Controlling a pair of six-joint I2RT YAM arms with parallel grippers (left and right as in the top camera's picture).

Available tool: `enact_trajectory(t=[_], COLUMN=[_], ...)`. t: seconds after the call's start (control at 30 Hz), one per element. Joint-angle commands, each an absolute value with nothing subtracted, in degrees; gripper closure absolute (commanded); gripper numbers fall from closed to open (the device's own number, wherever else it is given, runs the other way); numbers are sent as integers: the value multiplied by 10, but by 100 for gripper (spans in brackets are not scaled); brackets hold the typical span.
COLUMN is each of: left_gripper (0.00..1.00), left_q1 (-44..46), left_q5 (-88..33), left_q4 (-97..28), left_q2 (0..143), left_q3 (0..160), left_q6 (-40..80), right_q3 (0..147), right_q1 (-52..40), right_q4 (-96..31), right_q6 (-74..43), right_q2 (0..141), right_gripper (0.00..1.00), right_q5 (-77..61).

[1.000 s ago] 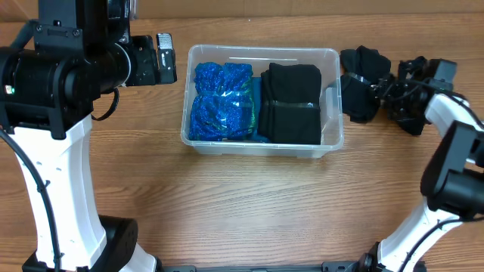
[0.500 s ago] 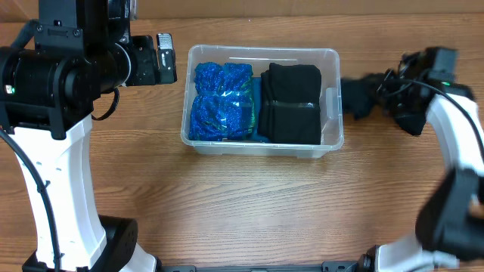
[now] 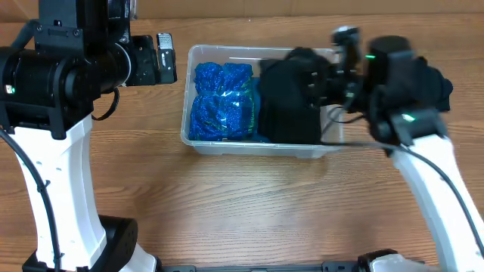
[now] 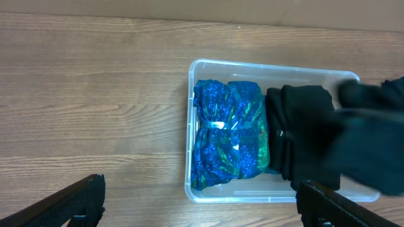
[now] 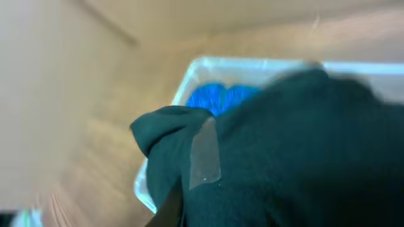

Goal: Pack container
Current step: 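Lower the second black bundle into the bin and release, then grasp the last black glove at the far right with the right gripper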

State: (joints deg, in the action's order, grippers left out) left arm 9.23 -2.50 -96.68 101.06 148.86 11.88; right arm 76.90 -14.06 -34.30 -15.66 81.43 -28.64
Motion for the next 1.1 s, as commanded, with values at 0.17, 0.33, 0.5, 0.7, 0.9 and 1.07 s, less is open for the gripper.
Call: enact_trajectory(t=[0.17,0.33,0.5,0.7,0.9,1.07], left_gripper=[0,0,0,0,0,0], left_q1=[90,90,90,90,90,90], left_q5=[-19,-19,-19,-19,-19,-19], left_q4=[-968,-968,-968,-968,-968,-968], left_q2=[1010,1010,1010,1010,1010,1010], left_q3=[1489,1489,1489,1489,1489,1489], left_q6=[114,114,114,114,114,114], right_q3=[770,837,848,837,862,899], right_q1=[-182,-182,-188,-187,-173,-143], right_q4=[-340,-269,-232,-473,-599,-599], right_q6=[-59,-62,-65,20,-3,-49], right_q2=[972,942,948,1013,971,887], right_gripper=[96,96,96,40,24,12], right_q5=[-305,-364,-314,-203,-75,-27])
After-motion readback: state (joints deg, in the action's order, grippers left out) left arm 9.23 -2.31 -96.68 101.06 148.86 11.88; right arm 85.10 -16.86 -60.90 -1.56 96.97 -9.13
